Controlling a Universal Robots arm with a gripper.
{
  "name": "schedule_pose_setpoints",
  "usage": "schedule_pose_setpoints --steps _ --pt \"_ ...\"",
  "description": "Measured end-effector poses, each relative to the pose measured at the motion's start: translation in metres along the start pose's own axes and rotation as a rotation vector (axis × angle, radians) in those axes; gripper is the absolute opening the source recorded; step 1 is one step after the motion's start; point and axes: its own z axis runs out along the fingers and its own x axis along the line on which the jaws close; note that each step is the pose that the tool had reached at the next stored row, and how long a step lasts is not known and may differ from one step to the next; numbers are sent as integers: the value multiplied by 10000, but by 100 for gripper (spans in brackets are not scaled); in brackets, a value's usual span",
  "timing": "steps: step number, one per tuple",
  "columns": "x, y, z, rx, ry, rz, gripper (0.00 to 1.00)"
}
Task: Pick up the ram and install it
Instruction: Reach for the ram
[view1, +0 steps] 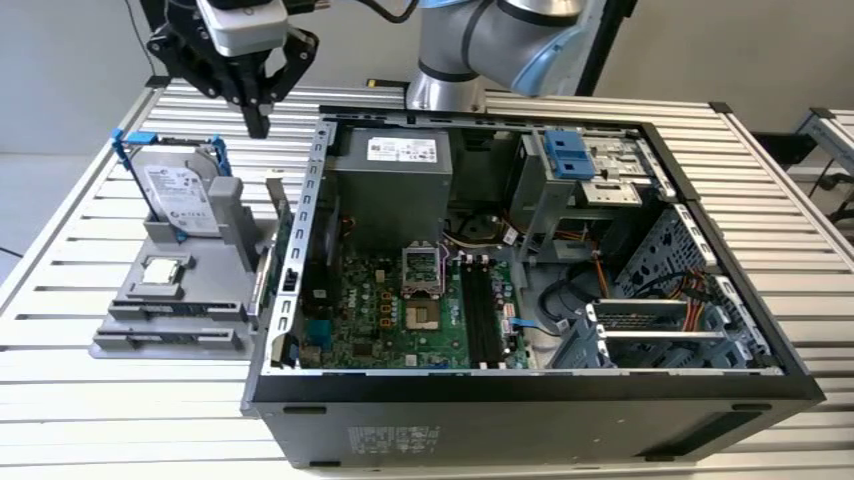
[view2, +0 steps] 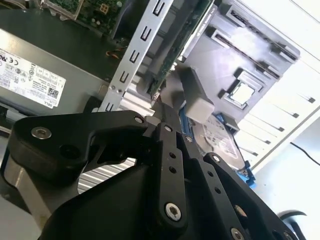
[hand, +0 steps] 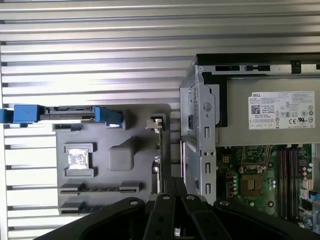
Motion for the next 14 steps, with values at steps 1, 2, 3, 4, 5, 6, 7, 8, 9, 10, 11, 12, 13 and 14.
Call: schedule_pose_setpoints --steps 1,2,3,4,5,6,7,8,9,10,11,12,13,14 --pt "32 -1 0 -1 0 -16 0" --pt "63 -3 -1 -1 2 -32 0" --pt "93 -4 -2 -2 2 -52 0" --pt "121 -5 -2 -2 3 -75 0" --pt "148 -7 -3 -3 4 -100 0" --pt "174 -8 -4 -3 6 -125 0" --pt "202 -9 -4 -4 7 -148 0" --pt "231 -11 -5 -4 9 -170 0" --pt "260 -12 -5 -4 9 -188 0" --pt "291 -14 -6 -4 10 -203 0" --pt "325 -15 -7 -5 10 -216 0" --pt "361 -17 -8 -5 11 -226 0" --pt "398 -19 -8 -6 11 -235 0" --pt "436 -21 -9 -6 12 -242 0"
